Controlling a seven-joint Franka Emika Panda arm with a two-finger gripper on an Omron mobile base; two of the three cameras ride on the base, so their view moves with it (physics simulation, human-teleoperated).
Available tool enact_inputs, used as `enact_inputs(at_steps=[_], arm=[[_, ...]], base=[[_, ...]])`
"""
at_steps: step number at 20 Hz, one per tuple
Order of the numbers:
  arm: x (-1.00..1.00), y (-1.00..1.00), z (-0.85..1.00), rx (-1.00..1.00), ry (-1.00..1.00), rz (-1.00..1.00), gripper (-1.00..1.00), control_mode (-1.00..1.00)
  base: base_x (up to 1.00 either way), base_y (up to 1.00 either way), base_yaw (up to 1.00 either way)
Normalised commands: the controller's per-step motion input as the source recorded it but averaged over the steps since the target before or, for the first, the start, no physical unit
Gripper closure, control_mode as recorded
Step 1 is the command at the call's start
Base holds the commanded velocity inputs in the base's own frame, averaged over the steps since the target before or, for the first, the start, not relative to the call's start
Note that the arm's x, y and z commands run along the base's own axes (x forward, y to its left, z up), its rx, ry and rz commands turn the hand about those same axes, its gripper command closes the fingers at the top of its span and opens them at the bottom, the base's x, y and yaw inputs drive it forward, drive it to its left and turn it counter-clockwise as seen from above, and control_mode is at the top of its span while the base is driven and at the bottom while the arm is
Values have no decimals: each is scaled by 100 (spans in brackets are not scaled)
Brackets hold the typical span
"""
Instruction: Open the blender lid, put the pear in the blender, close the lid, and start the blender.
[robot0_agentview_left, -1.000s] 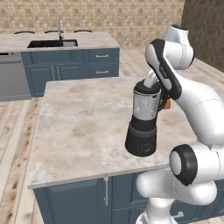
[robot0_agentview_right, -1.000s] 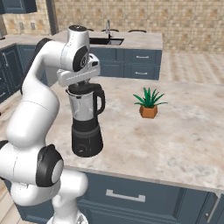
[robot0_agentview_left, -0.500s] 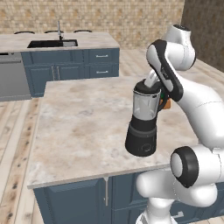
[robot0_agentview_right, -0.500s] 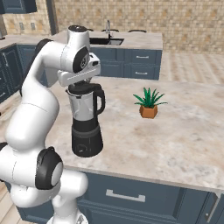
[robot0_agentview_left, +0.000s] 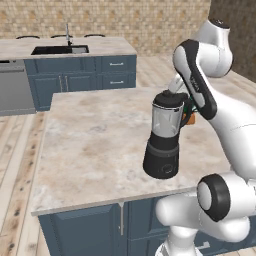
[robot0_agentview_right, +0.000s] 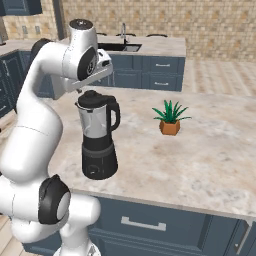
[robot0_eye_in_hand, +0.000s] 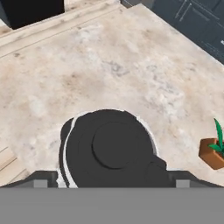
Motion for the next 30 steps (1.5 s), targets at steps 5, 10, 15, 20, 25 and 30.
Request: enact_inputs(at_steps=[5,10,15,20,25,30], arm=[[-85,0,16,3,-13,0,-100,-100],[-94,0,-46,13,-14,0,-100,-100],[-73,-1,-72,10,-11,1,-100,-100],[-68,-8,-55,14,-6,2,-100,-100],[-66,-3,-25,12,-6,0,-100,-100],[-45,0,-26,11,-14,0,-100,-100]], base=[[0,0,0],[0,0,0],[0,0,0],[0,0,0],[0,0,0],[0,0,0]])
